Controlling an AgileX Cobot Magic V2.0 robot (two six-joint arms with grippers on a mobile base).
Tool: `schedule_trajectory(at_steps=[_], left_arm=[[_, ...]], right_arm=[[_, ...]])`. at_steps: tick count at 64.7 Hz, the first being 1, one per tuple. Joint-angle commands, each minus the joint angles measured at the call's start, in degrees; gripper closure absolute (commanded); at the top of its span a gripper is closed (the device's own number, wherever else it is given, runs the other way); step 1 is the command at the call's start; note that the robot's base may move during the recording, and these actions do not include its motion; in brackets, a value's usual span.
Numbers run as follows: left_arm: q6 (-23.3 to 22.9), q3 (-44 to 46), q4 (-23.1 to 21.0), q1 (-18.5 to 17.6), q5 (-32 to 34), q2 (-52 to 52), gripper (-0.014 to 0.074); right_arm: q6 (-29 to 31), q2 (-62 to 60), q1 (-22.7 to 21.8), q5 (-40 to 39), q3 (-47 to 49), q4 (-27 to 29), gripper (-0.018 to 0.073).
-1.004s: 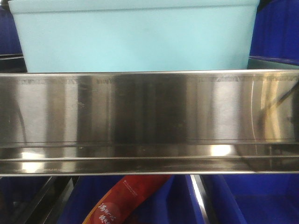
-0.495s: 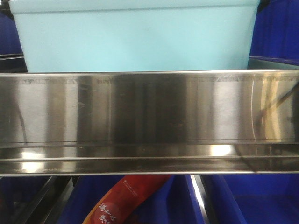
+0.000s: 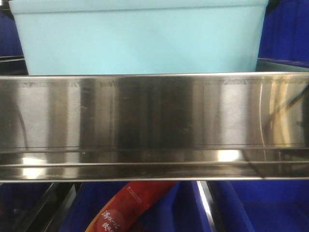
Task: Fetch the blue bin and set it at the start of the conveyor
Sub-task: 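Close both grippers on opposite rims of the light-teal bin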
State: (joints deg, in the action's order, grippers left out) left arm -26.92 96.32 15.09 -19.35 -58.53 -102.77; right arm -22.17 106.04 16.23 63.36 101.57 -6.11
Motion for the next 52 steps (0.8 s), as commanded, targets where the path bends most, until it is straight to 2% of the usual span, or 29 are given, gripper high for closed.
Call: schedule_trajectory(at_steps=[1,17,23,27,30,33,37,45,52], left_arm=[[-0.29,0.0,0.01,0.24,0.88,0.18,0.033],[-0.29,0.0,0.01,0.24,0.86,0.18,0.0337],[-0.29,0.0,-0.41,0.24,0.86,0.18,0.0375],[-0.29,0.0,-0.5,0.13,0.86,0.18,0.0425],[-0.29,0.0,-0.55,0.13,0.86,0.18,0.0495],[-0.29,0.0,-0.81,0.13,0.86,0.18,0.0592],[-0.29,0.0,-0.98,0.13,0.86,0.18,0.0697],[-0.83,0.0,-0.98,0.13,0.91,0.18,0.0708],[-3.51,0.0,0.68,-0.07,-0.2,0.81,0.0708]], right_arm=[[0.0,-0.19,-0.02,-0.18,-0.01,-0.6,0.0347],[0.0,-0.19,-0.02,-0.18,-0.01,-0.6,0.0347],[0.0,-0.19,-0.02,-0.18,-0.01,-0.6,0.0359],[0.0,-0.19,-0.02,-0.18,-0.01,-0.6,0.0411],[0.0,-0.19,-0.02,-0.18,-0.01,-0.6,0.0475],[0.0,-0.19,-0.02,0.07,-0.01,-0.6,0.0601],[-0.1,-0.19,-0.02,0.21,-0.01,-0.6,0.0718],[-1.24,-0.19,-0.02,0.21,-0.01,-1.1,0.0724],[-2.72,-0.55,0.09,1.17,0.76,-3.07,0.0724]])
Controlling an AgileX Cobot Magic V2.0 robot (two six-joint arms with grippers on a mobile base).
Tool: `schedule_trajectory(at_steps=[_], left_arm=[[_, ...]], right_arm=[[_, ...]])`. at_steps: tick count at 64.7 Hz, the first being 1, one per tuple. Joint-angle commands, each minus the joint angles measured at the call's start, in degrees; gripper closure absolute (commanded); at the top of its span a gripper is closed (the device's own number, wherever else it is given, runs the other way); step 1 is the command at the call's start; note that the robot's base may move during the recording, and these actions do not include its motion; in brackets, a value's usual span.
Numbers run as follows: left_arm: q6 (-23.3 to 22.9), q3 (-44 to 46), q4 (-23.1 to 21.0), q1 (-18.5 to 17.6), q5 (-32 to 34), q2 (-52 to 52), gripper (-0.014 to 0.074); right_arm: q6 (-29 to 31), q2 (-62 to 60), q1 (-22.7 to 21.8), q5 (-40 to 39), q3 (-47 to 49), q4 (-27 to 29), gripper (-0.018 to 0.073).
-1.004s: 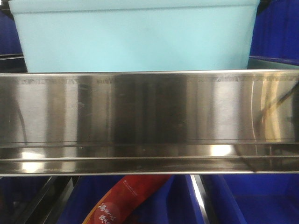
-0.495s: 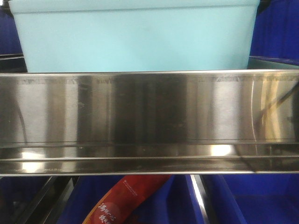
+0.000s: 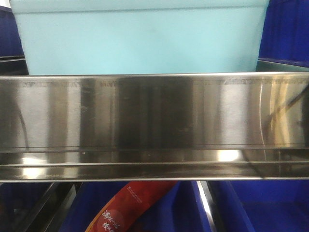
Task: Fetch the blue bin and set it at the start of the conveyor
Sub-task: 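Close both grippers on opposite rims of the light-teal bin, then lift the teal bin with both grippers and pull it off the shelf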
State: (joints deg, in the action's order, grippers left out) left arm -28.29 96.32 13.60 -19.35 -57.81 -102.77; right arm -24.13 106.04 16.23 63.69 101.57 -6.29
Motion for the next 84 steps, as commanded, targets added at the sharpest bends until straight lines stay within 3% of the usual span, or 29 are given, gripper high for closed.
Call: schedule_trajectory(at_steps=[1,16,33,52,84], left_arm=[[-2.16,0.12,2.56,-0.22,-1.22,0.97,0.0708],[-4.82,2.0,6.63,-2.82,-3.34,4.46,0.0708],[-5.21,4.51,7.81,-5.89,-3.46,11.07,0.0708],[-5.06,13.51,11.4,-7.37,-6.28,13.05,0.0708],[-3.39,18.49,11.4,-7.37,-6.57,13.05,0.0708]], right_arm=[[-1.06,-0.64,0.26,0.98,0.99,-3.26,0.0724],[-2.51,-4.59,2.44,1.54,1.89,-7.0,0.0724],[-4.25,-11.42,4.77,1.54,2.19,-11.07,0.0724],[-4.25,-14.64,7.34,5.01,11.8,-16.73,0.0724],[-3.69,-14.64,7.79,6.15,16.7,-16.94,0.0724]])
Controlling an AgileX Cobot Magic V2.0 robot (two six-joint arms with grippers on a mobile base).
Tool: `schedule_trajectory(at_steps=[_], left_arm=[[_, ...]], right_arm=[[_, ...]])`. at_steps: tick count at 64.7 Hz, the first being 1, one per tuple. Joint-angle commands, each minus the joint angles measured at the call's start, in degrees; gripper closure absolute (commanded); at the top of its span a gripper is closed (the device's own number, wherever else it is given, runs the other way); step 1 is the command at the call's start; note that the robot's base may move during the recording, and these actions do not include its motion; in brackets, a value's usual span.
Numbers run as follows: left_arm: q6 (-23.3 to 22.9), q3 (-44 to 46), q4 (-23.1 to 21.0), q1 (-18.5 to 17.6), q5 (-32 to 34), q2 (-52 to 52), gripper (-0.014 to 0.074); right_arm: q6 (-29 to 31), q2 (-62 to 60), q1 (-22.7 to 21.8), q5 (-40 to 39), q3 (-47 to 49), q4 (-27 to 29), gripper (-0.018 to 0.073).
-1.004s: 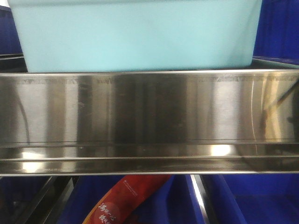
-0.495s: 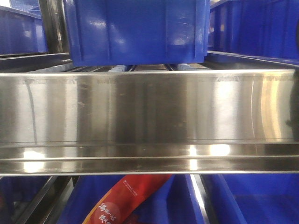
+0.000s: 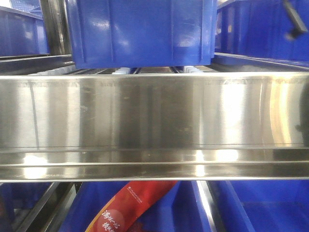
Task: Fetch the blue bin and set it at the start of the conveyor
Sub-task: 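Lift the teal bin with both grippers and pull it off the shelf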
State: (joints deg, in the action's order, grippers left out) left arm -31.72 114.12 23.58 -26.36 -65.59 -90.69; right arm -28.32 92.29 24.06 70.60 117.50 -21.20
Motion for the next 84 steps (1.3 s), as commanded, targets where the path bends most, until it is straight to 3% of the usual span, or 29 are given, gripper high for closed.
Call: schedule_trajectory(at_steps=[1,31,84], left_arm=[[0.04,0.7,1.42,-0.36,1.29,0.97,0.0708],[0.14,0.81,3.58,-0.36,1.45,2.83,0.0708],[0.14,0.81,3.25,-0.24,1.04,2.83,0.0708]], right_arm=[[0.51,-0.89,-0.04,-0.76,0.77,-2.03,0.0724],[1.04,-1.02,-0.04,-0.64,2.99,-2.15,0.0724],[1.47,-0.91,-0.04,-0.64,3.04,-2.15,0.0724]])
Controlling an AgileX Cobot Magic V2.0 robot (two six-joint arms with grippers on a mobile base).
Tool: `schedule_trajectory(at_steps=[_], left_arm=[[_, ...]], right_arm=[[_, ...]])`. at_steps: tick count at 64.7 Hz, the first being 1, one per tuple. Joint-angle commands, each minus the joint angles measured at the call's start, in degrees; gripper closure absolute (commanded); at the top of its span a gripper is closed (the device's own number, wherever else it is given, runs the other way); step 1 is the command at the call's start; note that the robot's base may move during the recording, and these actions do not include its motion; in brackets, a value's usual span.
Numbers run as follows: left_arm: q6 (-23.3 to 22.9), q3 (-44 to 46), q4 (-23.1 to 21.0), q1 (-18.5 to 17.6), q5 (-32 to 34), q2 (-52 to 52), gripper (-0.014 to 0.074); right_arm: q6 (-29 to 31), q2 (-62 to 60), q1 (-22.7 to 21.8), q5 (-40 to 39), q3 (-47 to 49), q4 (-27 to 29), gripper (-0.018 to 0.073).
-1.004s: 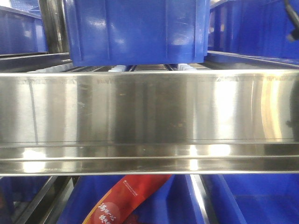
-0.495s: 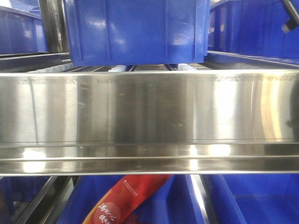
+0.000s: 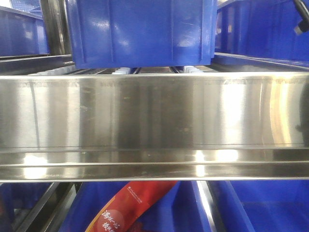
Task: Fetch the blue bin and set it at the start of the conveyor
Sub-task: 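Lift the teal bin with both grippers and pull it off the shelf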
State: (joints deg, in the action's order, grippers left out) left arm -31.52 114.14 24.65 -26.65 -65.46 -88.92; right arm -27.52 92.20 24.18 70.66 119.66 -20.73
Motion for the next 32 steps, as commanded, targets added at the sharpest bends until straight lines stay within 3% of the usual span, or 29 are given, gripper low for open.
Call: schedule_trajectory(at_steps=[1,32], left_arm=[[-0.07,0.79,2.18,0.05,0.9,1.06,0.0708],[-0.07,0.79,2.18,0.05,0.9,1.06,0.0708]], right_arm=[[0.67,-0.82,-0.17,-0.69,0.88,-2.62,0.0724],[0.67,-0.82,-0.17,-0.69,0.88,-3.03,0.0724]])
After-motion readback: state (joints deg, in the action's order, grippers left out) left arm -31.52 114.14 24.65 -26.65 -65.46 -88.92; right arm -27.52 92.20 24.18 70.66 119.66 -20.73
